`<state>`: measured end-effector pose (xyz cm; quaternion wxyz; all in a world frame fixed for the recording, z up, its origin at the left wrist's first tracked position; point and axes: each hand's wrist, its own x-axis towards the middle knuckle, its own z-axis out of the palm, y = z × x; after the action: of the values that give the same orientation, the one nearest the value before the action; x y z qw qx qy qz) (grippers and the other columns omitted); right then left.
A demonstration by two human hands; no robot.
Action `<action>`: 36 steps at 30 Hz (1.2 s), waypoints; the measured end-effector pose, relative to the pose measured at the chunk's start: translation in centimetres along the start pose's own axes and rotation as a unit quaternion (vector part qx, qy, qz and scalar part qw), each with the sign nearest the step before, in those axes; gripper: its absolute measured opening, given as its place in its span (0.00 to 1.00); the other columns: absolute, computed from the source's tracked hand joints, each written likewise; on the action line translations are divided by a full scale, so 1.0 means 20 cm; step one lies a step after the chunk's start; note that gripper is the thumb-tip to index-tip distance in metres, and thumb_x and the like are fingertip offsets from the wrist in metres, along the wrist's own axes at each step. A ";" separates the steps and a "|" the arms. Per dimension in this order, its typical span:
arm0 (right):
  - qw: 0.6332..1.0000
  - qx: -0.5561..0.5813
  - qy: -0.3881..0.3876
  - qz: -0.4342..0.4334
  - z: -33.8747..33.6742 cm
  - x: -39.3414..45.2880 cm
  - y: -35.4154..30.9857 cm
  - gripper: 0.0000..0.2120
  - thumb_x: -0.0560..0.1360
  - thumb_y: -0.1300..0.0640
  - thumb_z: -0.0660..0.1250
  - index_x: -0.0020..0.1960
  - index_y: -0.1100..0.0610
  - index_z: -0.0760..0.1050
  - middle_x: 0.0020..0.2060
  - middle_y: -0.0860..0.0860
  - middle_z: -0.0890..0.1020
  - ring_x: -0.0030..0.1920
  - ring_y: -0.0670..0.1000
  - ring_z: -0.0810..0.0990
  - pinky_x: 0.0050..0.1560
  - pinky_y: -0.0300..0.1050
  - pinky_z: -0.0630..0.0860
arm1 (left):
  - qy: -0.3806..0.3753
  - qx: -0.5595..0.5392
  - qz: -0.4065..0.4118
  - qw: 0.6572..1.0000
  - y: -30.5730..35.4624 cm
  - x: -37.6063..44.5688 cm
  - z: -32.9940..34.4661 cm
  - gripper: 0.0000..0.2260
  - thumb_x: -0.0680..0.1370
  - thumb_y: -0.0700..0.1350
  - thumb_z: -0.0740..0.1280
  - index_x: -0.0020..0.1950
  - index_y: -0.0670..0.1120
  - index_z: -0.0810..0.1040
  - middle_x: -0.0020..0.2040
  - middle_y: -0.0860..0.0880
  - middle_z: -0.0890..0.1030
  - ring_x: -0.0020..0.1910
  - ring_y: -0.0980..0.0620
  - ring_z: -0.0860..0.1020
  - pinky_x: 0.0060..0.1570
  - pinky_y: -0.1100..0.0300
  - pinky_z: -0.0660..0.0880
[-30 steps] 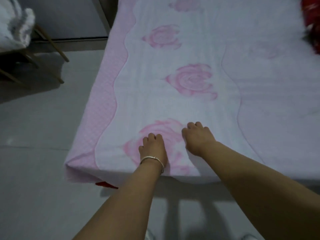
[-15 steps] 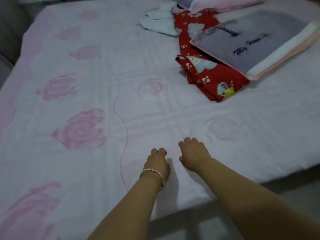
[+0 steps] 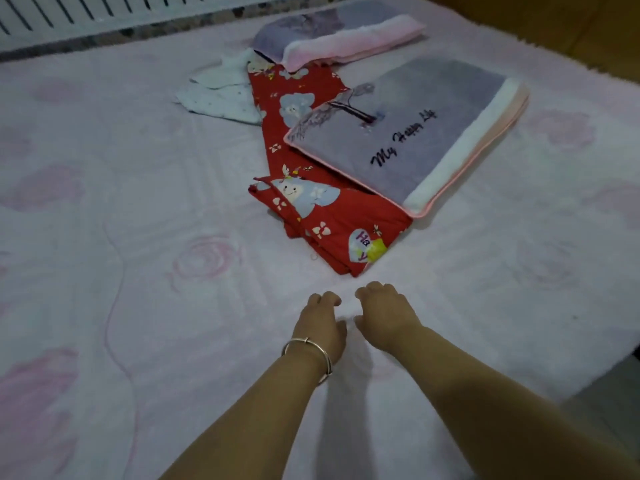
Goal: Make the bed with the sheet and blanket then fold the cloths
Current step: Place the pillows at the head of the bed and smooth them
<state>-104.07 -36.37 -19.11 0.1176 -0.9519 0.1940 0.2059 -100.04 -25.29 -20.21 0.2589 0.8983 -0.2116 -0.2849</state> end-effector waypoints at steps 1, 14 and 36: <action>1.000 0.004 0.001 0.004 -0.02 0.03 0.06 0.21 0.79 0.55 0.59 0.71 0.57 0.65 0.68 0.55 0.69 0.67 0.56 0.68 0.66 0.50 0.67 | -0.002 0.000 0.006 1.000 0.06 0.06 0.01 0.17 0.78 0.40 0.62 0.67 0.44 0.68 0.66 0.44 0.69 0.64 0.46 0.72 0.64 0.55 0.71; 0.998 0.052 0.022 0.033 -0.42 0.58 1.09 0.17 0.80 0.55 0.57 0.68 0.58 0.66 0.65 0.56 0.71 0.65 0.57 0.69 0.64 0.49 0.68 | 0.023 0.044 0.032 0.998 0.95 0.82 0.30 0.20 0.76 0.37 0.62 0.69 0.44 0.67 0.67 0.44 0.68 0.65 0.45 0.69 0.66 0.56 0.67; 0.969 0.228 -0.034 0.087 -1.12 1.22 1.52 0.19 0.83 0.57 0.53 0.68 0.67 0.67 0.68 0.61 0.72 0.69 0.58 0.70 0.66 0.45 0.68 | 0.074 0.121 -0.047 0.989 1.60 1.66 0.03 0.23 0.77 0.39 0.59 0.72 0.46 0.63 0.72 0.45 0.64 0.70 0.44 0.63 0.67 0.52 0.63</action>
<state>-88.56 -78.29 -14.35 0.3198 -0.8717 0.3140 0.1984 -82.99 -67.82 -15.25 0.1498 0.9505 -0.1826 -0.2019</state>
